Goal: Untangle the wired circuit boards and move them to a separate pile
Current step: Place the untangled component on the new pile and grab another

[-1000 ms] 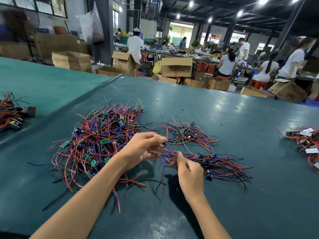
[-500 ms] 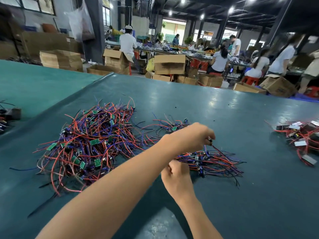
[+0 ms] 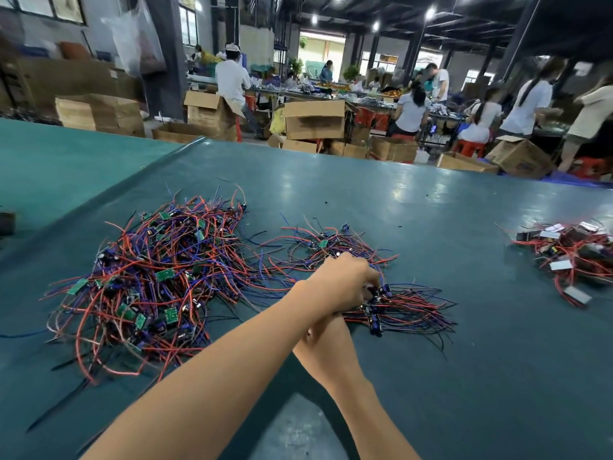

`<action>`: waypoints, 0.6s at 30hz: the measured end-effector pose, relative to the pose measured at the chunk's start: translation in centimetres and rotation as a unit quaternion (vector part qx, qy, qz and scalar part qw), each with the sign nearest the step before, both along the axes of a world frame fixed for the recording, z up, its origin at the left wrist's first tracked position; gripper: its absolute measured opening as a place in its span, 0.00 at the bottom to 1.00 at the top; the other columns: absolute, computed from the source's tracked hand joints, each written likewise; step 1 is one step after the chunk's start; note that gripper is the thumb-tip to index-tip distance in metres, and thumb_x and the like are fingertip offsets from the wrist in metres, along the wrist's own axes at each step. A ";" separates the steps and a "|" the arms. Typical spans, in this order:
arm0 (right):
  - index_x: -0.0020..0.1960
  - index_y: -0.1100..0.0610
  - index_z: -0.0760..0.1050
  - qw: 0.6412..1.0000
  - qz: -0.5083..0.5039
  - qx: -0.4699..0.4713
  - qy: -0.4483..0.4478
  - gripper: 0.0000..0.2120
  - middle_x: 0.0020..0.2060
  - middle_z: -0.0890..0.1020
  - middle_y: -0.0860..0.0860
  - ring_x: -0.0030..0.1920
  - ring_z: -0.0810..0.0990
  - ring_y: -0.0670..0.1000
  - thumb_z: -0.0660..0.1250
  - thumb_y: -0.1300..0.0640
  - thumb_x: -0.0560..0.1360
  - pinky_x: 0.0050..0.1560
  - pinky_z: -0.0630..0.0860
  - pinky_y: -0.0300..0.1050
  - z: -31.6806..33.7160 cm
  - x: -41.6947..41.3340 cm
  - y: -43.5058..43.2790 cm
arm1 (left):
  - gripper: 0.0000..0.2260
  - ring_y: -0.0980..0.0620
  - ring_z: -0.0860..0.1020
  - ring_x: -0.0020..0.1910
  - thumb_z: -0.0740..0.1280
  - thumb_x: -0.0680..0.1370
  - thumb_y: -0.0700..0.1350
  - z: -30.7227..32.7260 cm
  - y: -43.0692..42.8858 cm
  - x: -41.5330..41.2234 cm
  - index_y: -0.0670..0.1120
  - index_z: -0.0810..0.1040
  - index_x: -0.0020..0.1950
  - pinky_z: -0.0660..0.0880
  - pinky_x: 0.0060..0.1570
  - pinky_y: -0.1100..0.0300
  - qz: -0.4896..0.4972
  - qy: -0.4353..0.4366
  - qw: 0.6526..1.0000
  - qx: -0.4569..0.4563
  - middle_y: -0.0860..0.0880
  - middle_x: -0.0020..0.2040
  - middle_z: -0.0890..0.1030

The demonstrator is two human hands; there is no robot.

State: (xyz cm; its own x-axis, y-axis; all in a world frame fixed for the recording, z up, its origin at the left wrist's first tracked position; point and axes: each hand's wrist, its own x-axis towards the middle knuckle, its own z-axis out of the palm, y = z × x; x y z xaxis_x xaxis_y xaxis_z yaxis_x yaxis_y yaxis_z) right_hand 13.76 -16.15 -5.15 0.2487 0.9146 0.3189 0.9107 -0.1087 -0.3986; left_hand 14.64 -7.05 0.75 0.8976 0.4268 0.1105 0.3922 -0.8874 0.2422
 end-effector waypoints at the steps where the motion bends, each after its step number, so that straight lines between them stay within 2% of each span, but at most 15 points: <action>1: 0.41 0.52 0.75 1.000 0.006 0.006 0.001 0.09 0.38 0.82 0.52 0.42 0.80 0.55 0.57 0.56 0.76 0.37 0.64 0.43 -0.3 0.0 0.1 | 0.18 0.42 0.70 0.67 0.68 0.80 0.54 0.0 0.0 -0.3 0.56 0.76 0.70 0.71 0.62 0.45 0.012 0.003 1.000 0.006 0.47 0.65 0.76; 4: 0.39 0.61 0.79 0.993 0.020 0.104 0.046 0.17 0.36 0.84 0.58 0.39 0.81 0.62 0.56 0.53 0.75 0.40 0.73 0.52 -0.3 -0.2 0.1 | 0.24 0.41 0.67 0.69 0.64 0.80 0.58 0.4 0.6 -2.1 0.58 0.68 0.76 0.66 0.66 0.42 0.068 -0.043 0.997 -0.020 0.47 0.69 0.72; 6: 0.36 0.62 0.77 0.991 0.019 0.098 0.086 0.22 0.35 0.84 0.57 0.39 0.81 0.61 0.56 0.48 0.78 0.42 0.74 0.54 -0.5 -0.2 0.4 | 0.23 0.40 0.68 0.69 0.64 0.81 0.55 0.9 1.8 -4.2 0.56 0.68 0.76 0.67 0.66 0.42 0.112 -0.062 0.992 -0.012 0.46 0.69 0.72; 8: 0.33 0.63 0.74 0.993 0.016 0.083 0.082 0.27 0.33 0.83 0.56 0.37 0.81 0.59 0.56 0.46 0.82 0.41 0.75 0.54 -0.7 -0.4 0.5 | 0.21 0.39 0.69 0.68 0.65 0.80 0.49 1.8 3.8 -7.1 0.55 0.71 0.74 0.68 0.66 0.43 0.160 -0.047 0.986 0.015 0.44 0.68 0.73; 12: 0.33 0.63 0.74 0.990 0.012 0.101 0.093 0.27 0.30 0.81 0.55 0.34 0.78 0.58 0.58 0.46 0.83 0.39 0.74 0.55 -1.0 -0.5 0.5 | 0.22 0.38 0.70 0.65 0.65 0.76 0.38 3.0 7.9 -14.2 0.49 0.76 0.69 0.70 0.66 0.44 0.206 0.058 0.975 0.051 0.42 0.64 0.73; 16: 0.30 0.63 0.74 0.985 0.002 0.135 0.106 0.25 0.28 0.81 0.55 0.29 0.78 0.58 0.62 0.51 0.83 0.34 0.73 0.55 -0.7 -0.5 0.3 | 0.14 0.42 0.75 0.62 0.67 0.79 0.43 3.0 9.0 -18.6 0.46 0.80 0.64 0.73 0.61 0.53 0.173 0.181 0.967 0.046 0.43 0.60 0.79; 18: 0.29 0.63 0.73 0.984 0.009 0.140 0.109 0.25 0.28 0.81 0.55 0.28 0.76 0.57 0.63 0.52 0.83 0.32 0.72 0.56 -0.7 -0.6 0.3 | 0.15 0.43 0.76 0.61 0.68 0.80 0.49 3.0 8.8 -19.7 0.46 0.80 0.65 0.73 0.59 0.56 0.147 0.205 0.967 0.034 0.44 0.60 0.79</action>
